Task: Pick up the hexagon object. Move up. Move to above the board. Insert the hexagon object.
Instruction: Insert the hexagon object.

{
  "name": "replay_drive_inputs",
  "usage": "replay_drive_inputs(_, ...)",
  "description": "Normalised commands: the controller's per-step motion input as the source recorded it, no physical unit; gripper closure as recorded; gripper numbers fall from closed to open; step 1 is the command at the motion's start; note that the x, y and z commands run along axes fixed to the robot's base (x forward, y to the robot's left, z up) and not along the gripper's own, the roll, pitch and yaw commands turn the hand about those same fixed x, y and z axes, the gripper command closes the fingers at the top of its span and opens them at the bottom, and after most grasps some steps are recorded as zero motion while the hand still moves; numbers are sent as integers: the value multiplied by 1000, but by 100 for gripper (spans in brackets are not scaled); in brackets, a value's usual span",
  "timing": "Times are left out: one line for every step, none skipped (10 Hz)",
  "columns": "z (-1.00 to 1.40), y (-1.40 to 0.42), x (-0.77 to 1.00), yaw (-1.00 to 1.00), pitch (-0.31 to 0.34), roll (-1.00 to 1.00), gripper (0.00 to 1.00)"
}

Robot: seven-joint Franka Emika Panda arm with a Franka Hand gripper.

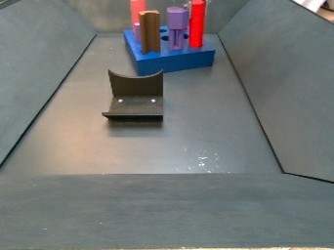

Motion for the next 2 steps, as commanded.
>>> replay_drive_inputs(-180,0,0,0,-84,-107,100)
replay_drive_inputs(0,-11,0,0,0,16,100)
